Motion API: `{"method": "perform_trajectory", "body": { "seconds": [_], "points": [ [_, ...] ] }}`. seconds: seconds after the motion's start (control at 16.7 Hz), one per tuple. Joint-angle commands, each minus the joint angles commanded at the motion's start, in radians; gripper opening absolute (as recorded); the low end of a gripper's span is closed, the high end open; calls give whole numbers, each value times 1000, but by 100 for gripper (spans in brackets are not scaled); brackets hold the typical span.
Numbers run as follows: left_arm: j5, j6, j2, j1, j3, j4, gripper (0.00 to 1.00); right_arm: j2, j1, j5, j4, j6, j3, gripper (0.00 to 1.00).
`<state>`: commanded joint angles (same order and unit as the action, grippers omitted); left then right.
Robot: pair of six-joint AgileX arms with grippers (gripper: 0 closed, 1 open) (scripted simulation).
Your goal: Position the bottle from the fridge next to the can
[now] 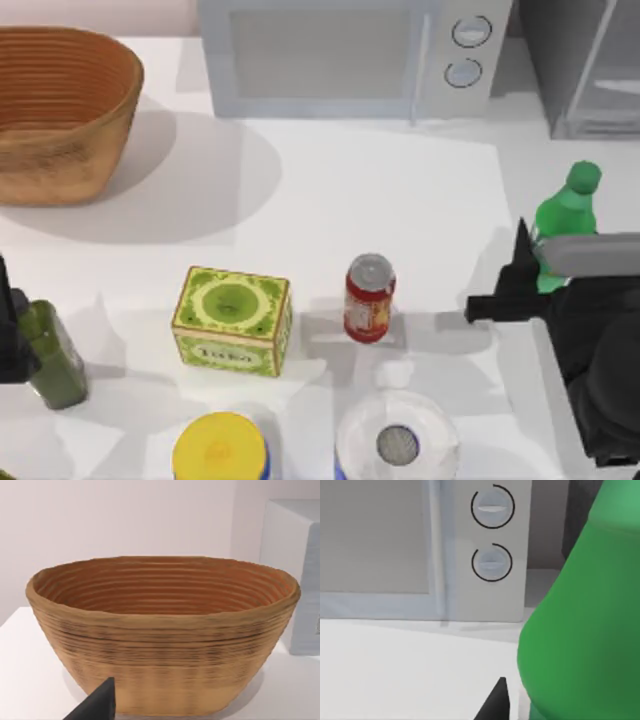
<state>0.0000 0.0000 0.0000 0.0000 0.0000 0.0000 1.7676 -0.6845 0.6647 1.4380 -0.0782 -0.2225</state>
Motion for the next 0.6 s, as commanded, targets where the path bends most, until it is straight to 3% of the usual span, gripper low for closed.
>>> {"method": "perform_trajectory", "body": {
  "seconds": [0.42,0.6],
  "points": [
    [0,0,0,0,0,0,100,-6,-4,3,3,2,3,0],
    [0,0,0,0,0,0,100,-6,-4,3,3,2,3,23]
  ]
}}
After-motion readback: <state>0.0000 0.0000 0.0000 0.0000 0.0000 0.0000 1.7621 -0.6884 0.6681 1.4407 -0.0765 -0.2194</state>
